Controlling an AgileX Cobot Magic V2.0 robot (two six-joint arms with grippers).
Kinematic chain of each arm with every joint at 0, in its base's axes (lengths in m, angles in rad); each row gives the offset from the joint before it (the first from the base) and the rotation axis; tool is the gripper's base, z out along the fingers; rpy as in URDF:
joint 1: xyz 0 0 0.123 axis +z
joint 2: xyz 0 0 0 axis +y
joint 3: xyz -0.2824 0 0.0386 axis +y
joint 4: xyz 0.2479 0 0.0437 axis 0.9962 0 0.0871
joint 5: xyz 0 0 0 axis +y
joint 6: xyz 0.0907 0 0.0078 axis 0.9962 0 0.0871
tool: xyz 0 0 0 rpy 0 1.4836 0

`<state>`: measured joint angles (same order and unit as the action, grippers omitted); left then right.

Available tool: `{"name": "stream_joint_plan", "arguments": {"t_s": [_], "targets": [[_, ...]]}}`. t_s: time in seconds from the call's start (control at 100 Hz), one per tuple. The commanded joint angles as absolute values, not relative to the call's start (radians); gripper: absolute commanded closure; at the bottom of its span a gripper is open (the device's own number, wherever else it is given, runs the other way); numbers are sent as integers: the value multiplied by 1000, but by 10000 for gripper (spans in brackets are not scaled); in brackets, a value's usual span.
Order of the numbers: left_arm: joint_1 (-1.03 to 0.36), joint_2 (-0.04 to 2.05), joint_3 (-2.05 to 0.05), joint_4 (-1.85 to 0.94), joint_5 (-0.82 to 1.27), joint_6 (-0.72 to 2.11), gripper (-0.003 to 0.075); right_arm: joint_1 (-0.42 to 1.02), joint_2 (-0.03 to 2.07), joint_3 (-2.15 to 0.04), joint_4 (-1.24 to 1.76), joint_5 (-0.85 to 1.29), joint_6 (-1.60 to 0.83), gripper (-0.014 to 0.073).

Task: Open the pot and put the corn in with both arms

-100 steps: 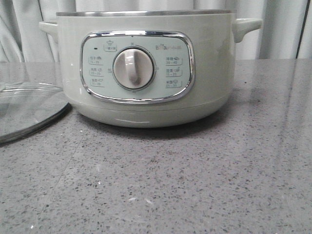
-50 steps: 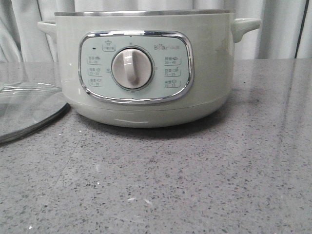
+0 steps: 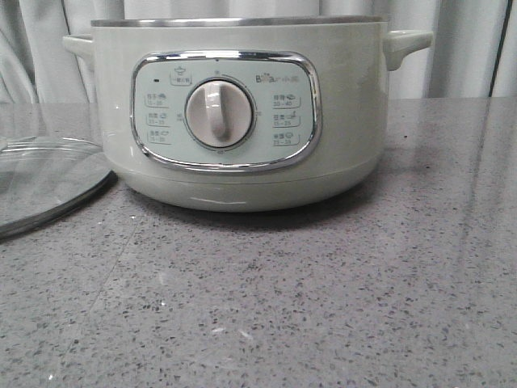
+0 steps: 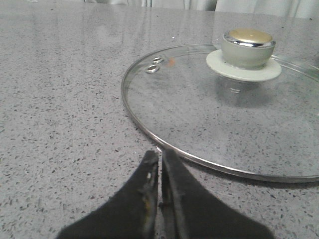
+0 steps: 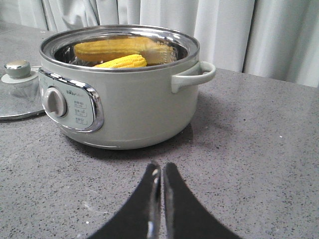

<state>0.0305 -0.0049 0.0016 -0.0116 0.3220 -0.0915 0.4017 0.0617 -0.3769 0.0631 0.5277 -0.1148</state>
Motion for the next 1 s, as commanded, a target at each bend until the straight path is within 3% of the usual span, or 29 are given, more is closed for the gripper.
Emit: {"name": "stream_joint_plan", "arguments": {"t_s": [0.0,0.39,0.83,0.99], "targets": [[34,-35,23,-19,278,-103,741,393,71,-401,56,454,-124,638],[34,-35,23,-19,278,-103,741,363,71,-332,56,420,-124,638],[34,-35,23,-19,278,-103,741,8,71,33,63,-278,-93,638],[34,-35,23,-19,278,-103,741,-22,66,29,-19,-142,-88,638]]}}
